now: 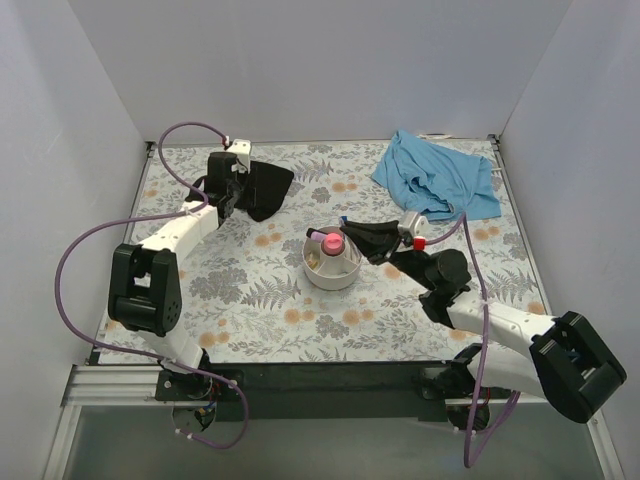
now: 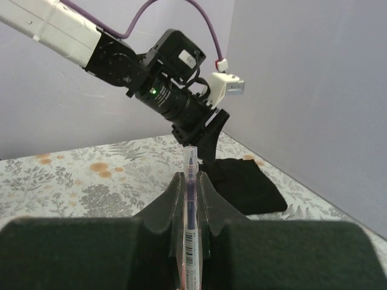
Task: Sort the stationery into containers
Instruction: Place the pen in the storage box.
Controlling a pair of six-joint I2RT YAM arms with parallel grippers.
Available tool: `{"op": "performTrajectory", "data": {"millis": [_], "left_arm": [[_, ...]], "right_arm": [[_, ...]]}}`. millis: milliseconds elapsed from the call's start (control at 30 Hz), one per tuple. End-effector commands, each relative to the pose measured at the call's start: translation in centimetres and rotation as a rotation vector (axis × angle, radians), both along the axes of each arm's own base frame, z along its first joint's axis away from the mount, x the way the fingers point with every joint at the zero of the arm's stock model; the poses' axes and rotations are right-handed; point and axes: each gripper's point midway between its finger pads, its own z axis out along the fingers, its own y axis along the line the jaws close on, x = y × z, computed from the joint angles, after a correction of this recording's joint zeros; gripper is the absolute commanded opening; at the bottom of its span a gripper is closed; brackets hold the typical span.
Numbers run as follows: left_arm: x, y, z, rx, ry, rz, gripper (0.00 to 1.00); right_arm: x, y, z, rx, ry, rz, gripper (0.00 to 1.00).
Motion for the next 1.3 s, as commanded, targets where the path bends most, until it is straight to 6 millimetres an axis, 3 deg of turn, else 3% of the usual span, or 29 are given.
{"op": "performTrajectory", "data": {"millis": [0,367,667,1067,1267], "left_arm": [[1.4,0.6,3.0,0.028,-0.064,0.014,0.45],[-0.1,0.7,0.6,0.034,-0.008,0.012,0.45],[0.0,0.6,-0.3,0.023,0.012,0.014,0.44],[-0.7,0.1,-1.2,-0.013,0.036,0.010,0.44],[-1.2,0.1,-1.6,-0.022,0.045,0.014,0.44]], "right_arm": [[-1.3,-0.8,3.2,0.150,-0.083,0.012,0.01],[-0.7,0.4,1.2,0.177,-0.048,0.030,0.01],[-0.5,2.0,0.2,0.153,-0.038,0.079,0.01],[-1.7,1.8,3.9,0.201,-0.123,0.116,0.01],[-1.7,1.9,4.3,0.200,-0.135,0.120,0.01]]}}
